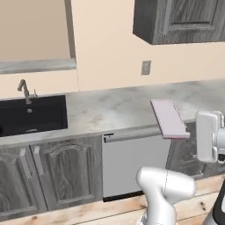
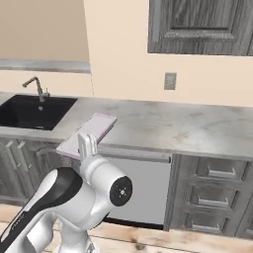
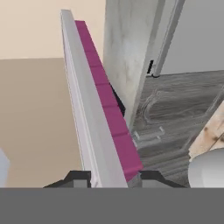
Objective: The ice cube tray has been filled with water. Take the tray and place it in the freezer to make ice. Close the freezer door after placing the tray.
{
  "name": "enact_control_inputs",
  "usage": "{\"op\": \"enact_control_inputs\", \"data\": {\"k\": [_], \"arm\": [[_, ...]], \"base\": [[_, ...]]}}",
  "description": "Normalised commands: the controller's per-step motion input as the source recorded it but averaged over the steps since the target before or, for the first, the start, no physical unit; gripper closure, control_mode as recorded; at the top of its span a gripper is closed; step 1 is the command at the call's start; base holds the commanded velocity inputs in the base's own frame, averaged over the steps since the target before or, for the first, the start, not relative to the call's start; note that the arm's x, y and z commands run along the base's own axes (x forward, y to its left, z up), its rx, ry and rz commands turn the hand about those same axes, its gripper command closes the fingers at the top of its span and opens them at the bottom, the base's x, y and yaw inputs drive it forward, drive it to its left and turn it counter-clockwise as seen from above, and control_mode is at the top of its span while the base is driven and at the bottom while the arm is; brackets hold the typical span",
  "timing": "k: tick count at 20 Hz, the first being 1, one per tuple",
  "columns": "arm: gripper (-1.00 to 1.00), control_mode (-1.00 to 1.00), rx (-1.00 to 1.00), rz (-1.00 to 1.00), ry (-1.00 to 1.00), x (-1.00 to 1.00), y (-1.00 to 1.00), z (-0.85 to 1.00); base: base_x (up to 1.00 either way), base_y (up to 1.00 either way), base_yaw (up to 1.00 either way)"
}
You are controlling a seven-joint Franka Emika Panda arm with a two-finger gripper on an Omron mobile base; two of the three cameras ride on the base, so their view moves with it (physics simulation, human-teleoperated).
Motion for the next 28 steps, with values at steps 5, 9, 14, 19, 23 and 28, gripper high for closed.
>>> {"op": "enact_control_inputs", "data": {"k": [5,9,14,19,23,28], "arm": [[1.00,1.00,0.00,0.00,0.00,0.00,0.00,0.00],[1.00,1.00,0.00,0.00,0.00,0.00,0.00,0.00],[1.00,1.00,0.00,0.00,0.00,0.00,0.00,0.00],[1.00,1.00,0.00,0.00,0.00,0.00,0.00,0.00],[1.00,1.00,0.00,0.00,0.00,0.00,0.00,0.00],[1.00,1.00,0.00,0.00,0.00,0.00,0.00,0.00]], "base": [[-0.85,0.02,-0.17],[-0.21,0.08,0.50],[-0.10,0.00,0.79],[-0.09,0.00,0.87],[-0.11,0.00,0.87],[-0.10,0.00,0.86]]}}
